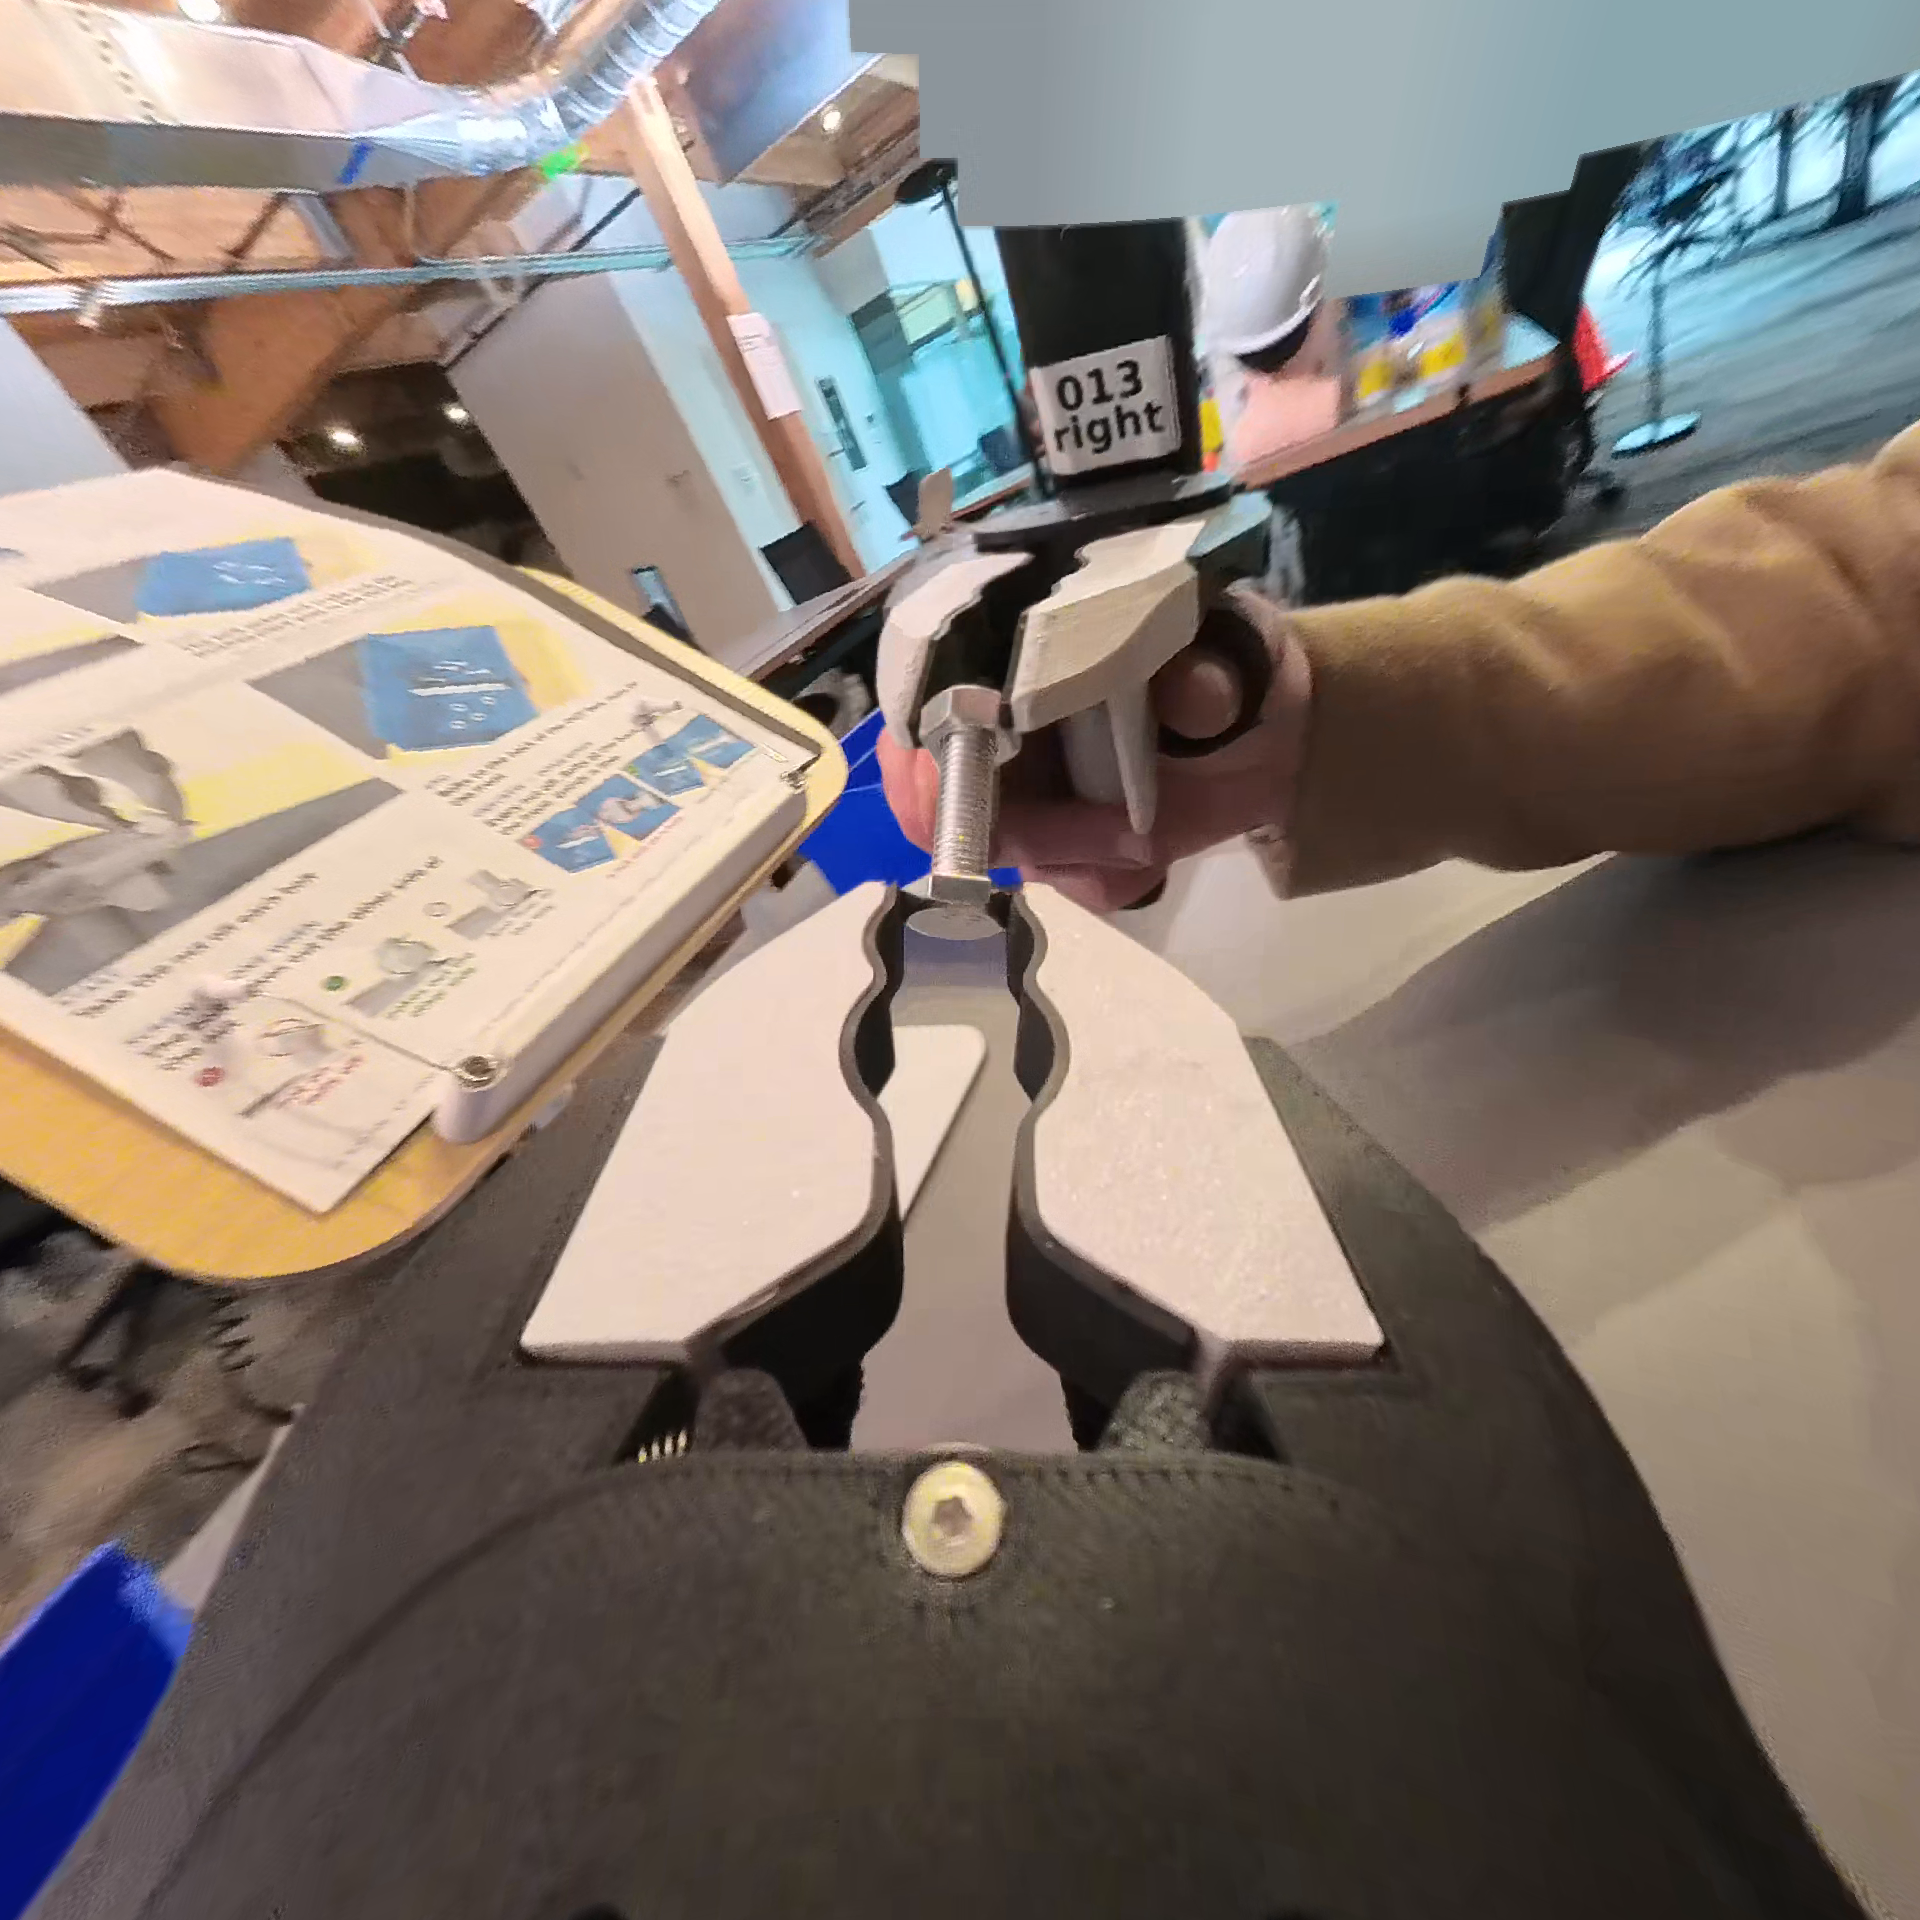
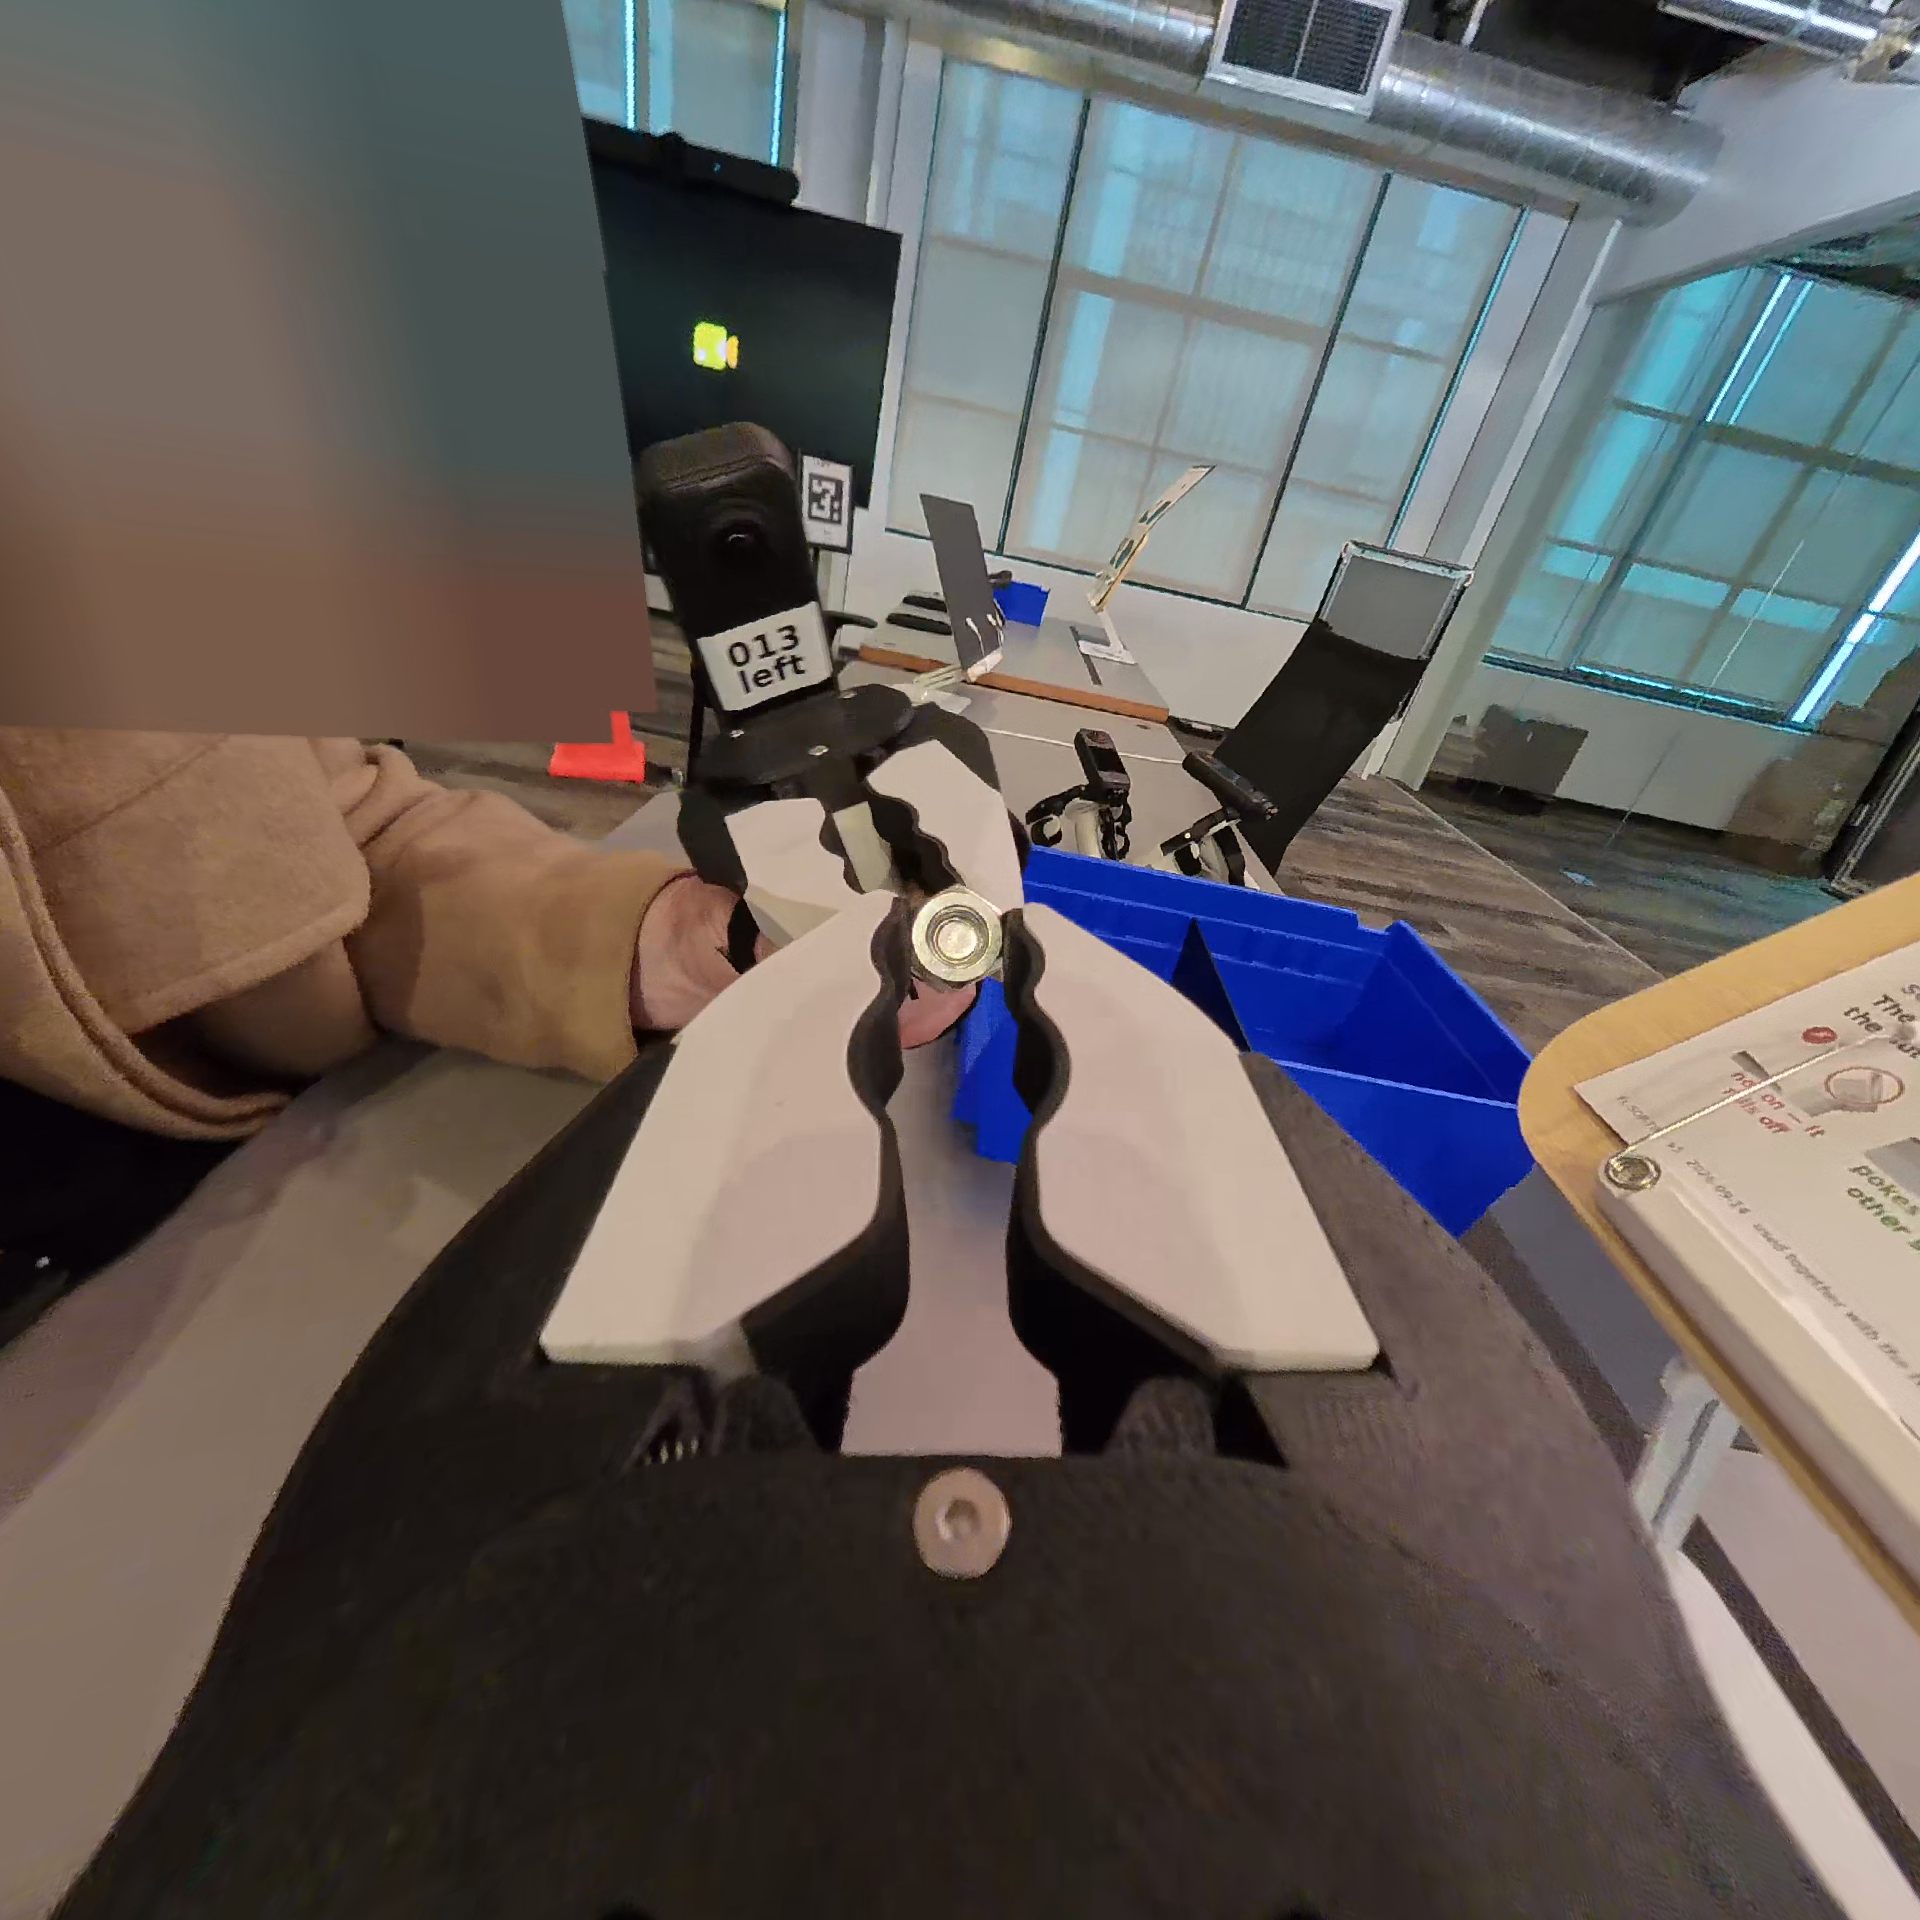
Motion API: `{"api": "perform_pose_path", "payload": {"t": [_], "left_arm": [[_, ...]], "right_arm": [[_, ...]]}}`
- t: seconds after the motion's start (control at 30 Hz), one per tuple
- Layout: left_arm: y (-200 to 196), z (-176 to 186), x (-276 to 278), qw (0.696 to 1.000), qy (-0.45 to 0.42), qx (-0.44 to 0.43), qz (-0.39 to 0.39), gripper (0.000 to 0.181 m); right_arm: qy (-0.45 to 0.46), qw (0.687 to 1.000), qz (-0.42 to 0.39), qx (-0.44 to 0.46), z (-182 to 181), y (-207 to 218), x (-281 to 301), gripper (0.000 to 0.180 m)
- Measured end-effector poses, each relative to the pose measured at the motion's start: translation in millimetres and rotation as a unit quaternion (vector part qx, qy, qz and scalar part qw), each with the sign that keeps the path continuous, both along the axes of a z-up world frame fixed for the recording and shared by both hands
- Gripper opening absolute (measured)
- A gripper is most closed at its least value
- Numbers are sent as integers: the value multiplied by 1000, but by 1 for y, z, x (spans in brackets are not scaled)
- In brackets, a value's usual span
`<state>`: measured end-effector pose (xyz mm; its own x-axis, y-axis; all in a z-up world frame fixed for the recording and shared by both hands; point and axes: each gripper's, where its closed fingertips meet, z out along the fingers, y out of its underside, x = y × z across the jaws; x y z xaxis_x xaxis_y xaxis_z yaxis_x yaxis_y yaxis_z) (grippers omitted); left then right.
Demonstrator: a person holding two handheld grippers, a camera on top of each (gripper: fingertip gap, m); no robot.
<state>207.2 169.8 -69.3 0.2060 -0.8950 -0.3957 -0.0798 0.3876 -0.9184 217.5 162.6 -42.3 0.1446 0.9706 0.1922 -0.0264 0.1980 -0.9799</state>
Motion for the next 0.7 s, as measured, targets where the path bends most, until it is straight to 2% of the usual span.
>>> {"api": "perform_pose_path", "payload": {"t": [0.27, 0.57, 0.7], "left_arm": [[14, -1, -6, 990, 43, 94, 100, 18], [30, -4, -15, 953, 102, 194, 208, 18], [33, -5, -17, 942, 114, 217, 228, 18]], "right_arm": [[26, 997, -14, -76, -3, 14, -4, 17], [53, 984, -41, -164, -10, 30, -9, 17], [77, 973, -34, -217, -12, 35, -10, 17]]}}
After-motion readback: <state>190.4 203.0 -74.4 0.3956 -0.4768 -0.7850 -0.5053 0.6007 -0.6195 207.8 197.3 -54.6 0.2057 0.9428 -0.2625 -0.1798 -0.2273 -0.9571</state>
